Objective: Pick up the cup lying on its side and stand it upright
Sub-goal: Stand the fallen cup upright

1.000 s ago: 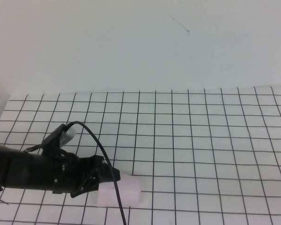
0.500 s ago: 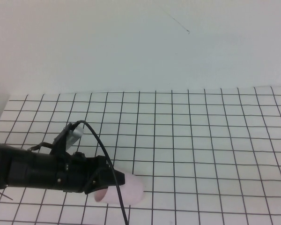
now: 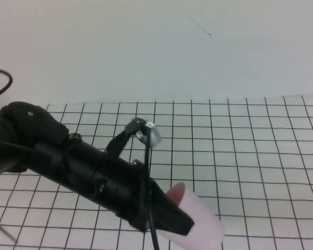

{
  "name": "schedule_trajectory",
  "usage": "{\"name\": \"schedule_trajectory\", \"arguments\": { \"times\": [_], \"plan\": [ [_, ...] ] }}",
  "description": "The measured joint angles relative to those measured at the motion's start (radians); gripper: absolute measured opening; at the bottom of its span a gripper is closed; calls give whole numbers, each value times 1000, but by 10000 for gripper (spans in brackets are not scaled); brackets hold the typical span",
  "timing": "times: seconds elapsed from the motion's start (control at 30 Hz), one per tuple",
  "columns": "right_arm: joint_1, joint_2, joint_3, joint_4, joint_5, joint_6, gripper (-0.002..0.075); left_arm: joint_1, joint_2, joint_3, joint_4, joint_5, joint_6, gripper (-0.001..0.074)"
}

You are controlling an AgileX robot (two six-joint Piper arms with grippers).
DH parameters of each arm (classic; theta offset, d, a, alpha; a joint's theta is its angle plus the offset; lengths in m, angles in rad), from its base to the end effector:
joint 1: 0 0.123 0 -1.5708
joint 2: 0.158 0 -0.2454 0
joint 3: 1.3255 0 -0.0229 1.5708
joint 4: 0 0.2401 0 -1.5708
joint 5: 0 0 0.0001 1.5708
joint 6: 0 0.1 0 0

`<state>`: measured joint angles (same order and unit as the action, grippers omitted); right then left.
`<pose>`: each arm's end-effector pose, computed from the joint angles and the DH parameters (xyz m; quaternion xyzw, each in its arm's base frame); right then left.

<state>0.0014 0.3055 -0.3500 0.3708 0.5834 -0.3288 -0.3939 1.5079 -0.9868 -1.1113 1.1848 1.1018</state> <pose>0.1049 0.0201 0.2470 -0.0615 0.8342 0.0805 0.5421 0.2152 -0.1794 0.2341 0.4235 0.7656 -0.4608 0.1486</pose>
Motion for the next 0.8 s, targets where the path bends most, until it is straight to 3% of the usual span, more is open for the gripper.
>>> {"name": "schedule_trajectory", "arguments": {
  "times": [0.17,0.27,0.5,0.6,0.8],
  "plan": [
    [0,0,-83,258,138,-114,-1,-207,-155,-20,291,-292,126,1],
    [0,0,-174,276,198,-132,-1,-322,-205,-20,492,-415,165,1],
    [0,5,-363,272,225,-149,7,-528,-226,-20,872,-501,173,1],
    [0,26,-403,285,265,-133,63,-623,-217,-20,1025,-512,173,1],
    [0,50,-405,321,340,-144,266,-789,-208,-18,1345,-599,145,1]
  ]
}}
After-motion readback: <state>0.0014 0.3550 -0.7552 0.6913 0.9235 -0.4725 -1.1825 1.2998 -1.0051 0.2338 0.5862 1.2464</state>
